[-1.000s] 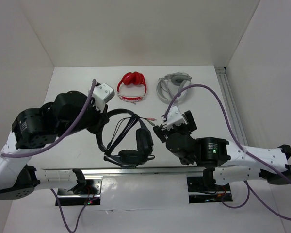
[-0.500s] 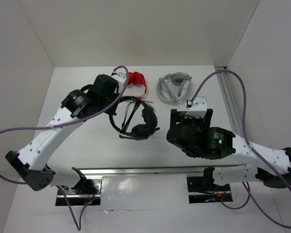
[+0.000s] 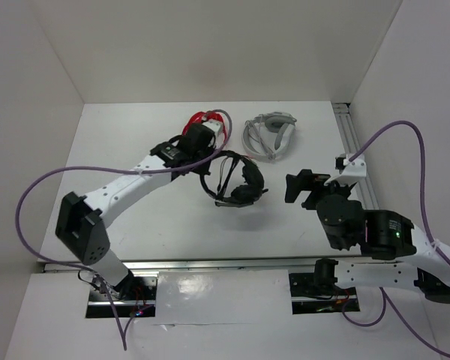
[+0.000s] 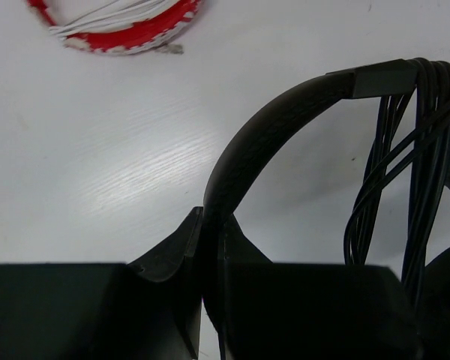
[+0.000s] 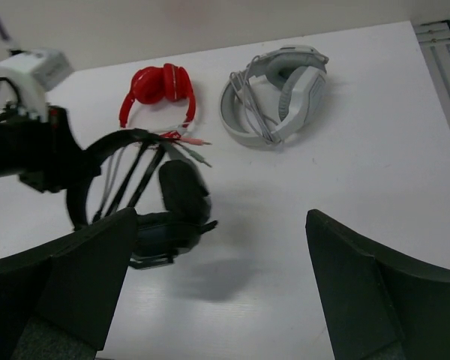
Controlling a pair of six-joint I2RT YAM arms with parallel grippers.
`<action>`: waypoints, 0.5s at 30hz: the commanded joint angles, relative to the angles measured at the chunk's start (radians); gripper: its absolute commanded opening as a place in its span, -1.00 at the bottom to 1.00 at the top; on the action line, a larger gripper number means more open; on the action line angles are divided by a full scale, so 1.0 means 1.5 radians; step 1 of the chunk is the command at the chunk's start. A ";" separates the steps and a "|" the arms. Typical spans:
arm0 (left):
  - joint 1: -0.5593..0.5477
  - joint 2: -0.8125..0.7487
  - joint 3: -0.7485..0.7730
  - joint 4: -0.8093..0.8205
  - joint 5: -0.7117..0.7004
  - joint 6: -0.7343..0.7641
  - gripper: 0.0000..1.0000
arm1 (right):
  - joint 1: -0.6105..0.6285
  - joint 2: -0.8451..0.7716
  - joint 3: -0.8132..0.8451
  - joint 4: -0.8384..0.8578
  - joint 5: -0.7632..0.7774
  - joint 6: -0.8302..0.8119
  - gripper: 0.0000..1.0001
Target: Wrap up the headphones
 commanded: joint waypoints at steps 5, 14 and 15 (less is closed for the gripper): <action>-0.028 0.181 0.112 0.170 0.011 -0.058 -1.00 | -0.002 0.001 0.042 0.040 -0.035 -0.050 1.00; -0.091 0.387 0.228 0.225 0.012 -0.128 -1.00 | -0.002 -0.013 0.002 0.049 -0.044 -0.065 1.00; -0.091 0.397 0.235 0.225 0.003 -0.141 -1.00 | -0.002 -0.013 0.002 0.040 -0.044 -0.065 1.00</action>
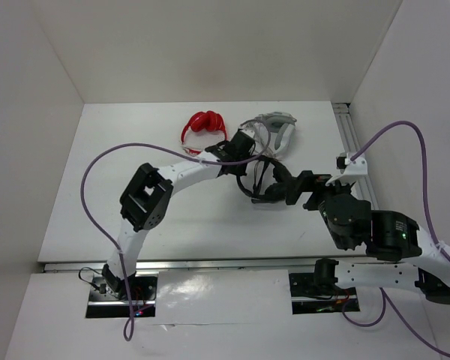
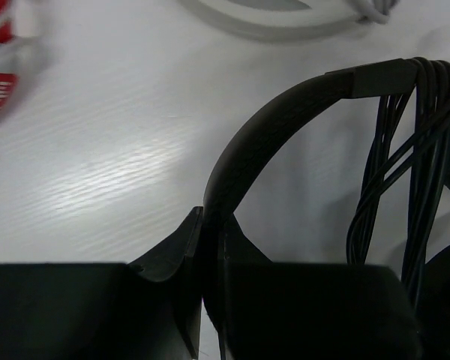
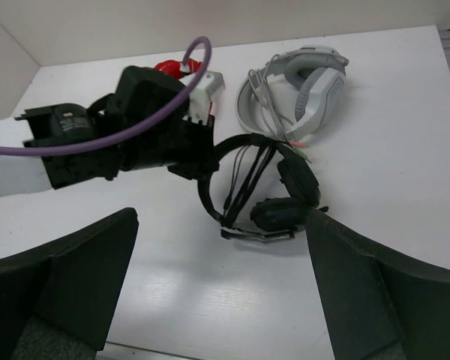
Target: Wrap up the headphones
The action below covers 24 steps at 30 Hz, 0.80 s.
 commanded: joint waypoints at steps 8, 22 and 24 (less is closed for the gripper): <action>-0.044 0.059 0.018 0.098 0.027 -0.108 -1.00 | -0.002 -0.028 0.001 -0.006 -0.006 -0.006 1.00; -0.056 0.046 -0.035 0.139 0.063 -0.139 -0.26 | -0.002 -0.014 -0.020 0.013 -0.034 -0.006 1.00; -0.062 0.029 -0.056 0.139 0.057 -0.139 0.56 | -0.002 -0.014 -0.020 0.013 -0.034 -0.006 1.00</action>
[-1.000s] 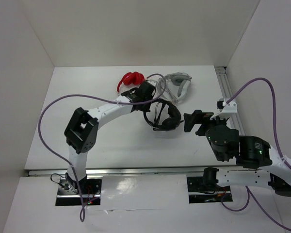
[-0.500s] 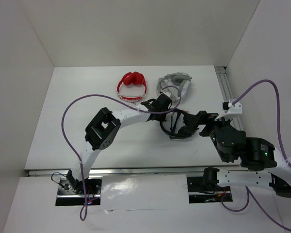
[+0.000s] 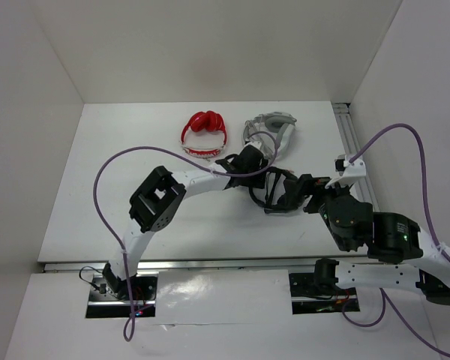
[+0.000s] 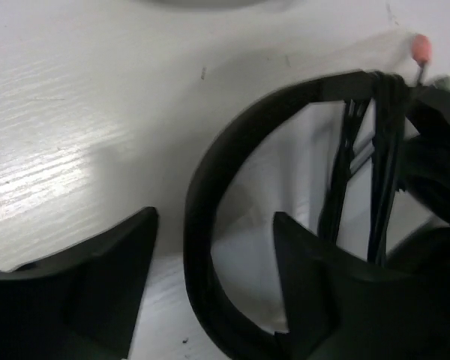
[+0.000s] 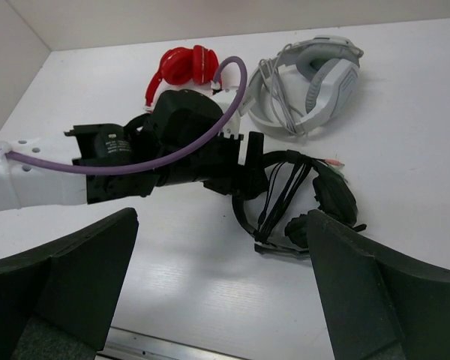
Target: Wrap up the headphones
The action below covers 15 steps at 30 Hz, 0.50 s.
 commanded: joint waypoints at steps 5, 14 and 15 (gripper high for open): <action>-0.025 -0.129 -0.092 0.019 -0.028 -0.017 1.00 | -0.002 0.004 -0.002 0.022 -0.001 -0.008 1.00; -0.076 -0.425 -0.157 -0.119 -0.275 -0.066 1.00 | 0.004 0.022 0.004 0.027 -0.029 -0.008 1.00; -0.091 -0.456 -0.167 -0.166 -0.299 -0.081 1.00 | 0.004 0.022 0.017 0.018 -0.037 -0.002 1.00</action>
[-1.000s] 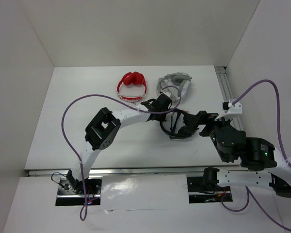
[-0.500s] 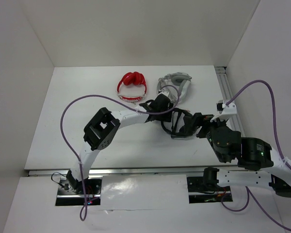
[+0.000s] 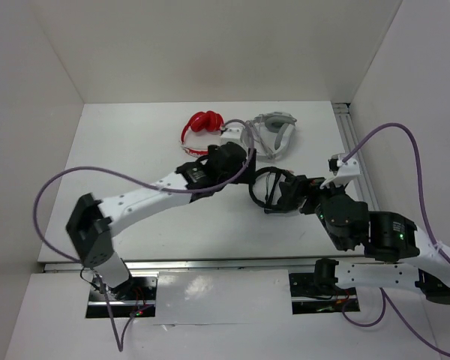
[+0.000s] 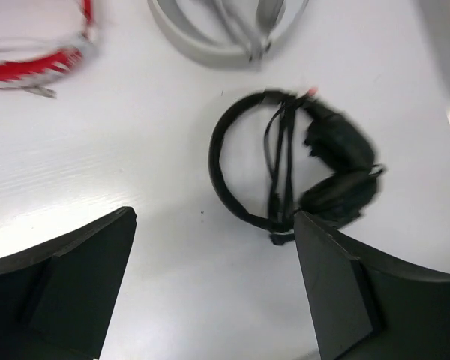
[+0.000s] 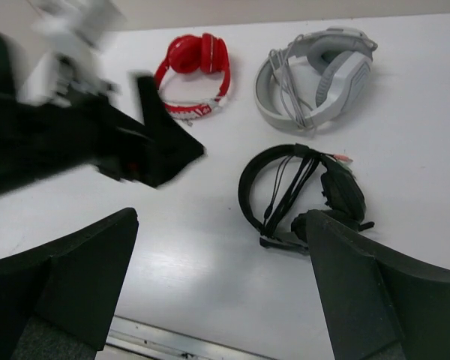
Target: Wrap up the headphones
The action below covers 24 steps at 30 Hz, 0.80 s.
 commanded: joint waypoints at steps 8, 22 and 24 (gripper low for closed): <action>-0.097 -0.507 -0.149 -0.300 -0.213 -0.136 1.00 | -0.002 0.052 0.103 -0.149 -0.091 0.066 1.00; -0.097 -0.834 -0.188 -0.659 -0.165 -0.255 1.00 | -0.033 -0.049 0.083 -0.191 -0.165 0.032 1.00; -0.097 -0.860 -0.188 -0.646 -0.159 -0.248 1.00 | -0.046 -0.067 0.083 -0.191 -0.178 0.025 1.00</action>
